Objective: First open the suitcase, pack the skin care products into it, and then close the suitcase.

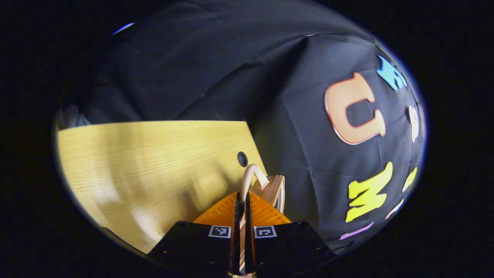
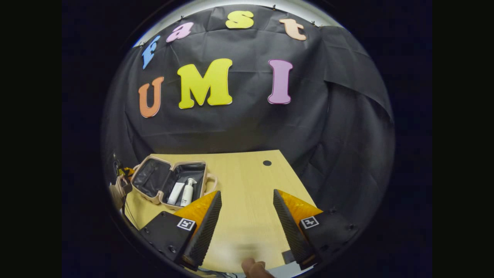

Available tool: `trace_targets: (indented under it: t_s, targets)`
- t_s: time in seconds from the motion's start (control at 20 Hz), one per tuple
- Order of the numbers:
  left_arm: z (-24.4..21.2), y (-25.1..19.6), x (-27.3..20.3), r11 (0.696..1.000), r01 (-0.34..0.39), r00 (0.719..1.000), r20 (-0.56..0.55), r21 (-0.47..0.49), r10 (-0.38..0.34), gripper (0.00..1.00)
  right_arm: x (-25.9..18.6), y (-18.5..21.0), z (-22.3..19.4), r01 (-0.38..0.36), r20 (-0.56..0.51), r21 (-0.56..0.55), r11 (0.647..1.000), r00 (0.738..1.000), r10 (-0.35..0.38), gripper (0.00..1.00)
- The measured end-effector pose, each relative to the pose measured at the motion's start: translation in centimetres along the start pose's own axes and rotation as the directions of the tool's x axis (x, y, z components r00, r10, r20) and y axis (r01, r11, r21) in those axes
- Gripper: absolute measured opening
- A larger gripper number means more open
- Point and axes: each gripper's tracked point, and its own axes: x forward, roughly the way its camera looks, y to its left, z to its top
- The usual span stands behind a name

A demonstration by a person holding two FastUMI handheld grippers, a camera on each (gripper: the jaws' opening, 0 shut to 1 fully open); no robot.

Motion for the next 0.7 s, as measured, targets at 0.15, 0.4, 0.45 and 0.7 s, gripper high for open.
trace_targets:
  t_s: [0.15, 0.4, 0.45, 0.7]
  targets:
    - [0.1, -3.9, -1.6, 0.988, 0.033, 0.998, 0.041, 0.153, -0.04, 0.07, 0.2, -0.2, 0.2, -0.024, 0.005, 0.0, 1.0, 1.0, 0.024, 0.79]
    - [-1.5, -10.5, -4.6, 0.939, 0.035, 0.992, 0.102, 0.343, -0.074, 0.07, 0.9, -0.7, 1.0, -0.063, 0.028, -0.037, 0.997, 0.998, 0.064, 0.8]
    - [-1.8, -11.5, -4.8, 0.917, 0.026, 0.99, 0.119, 0.399, -0.08, 0.07, 0.9, -0.8, 1.2, -0.076, 0.033, -0.044, 0.996, 0.996, 0.078, 0.8]
    - [-4.5, -16.6, -7.4, 0.793, 0.013, 0.977, 0.162, 0.609, -0.14, 0.07, 1.3, -1.7, 1.4, -0.128, 0.042, -0.061, 0.99, 0.991, 0.13, 0.79]
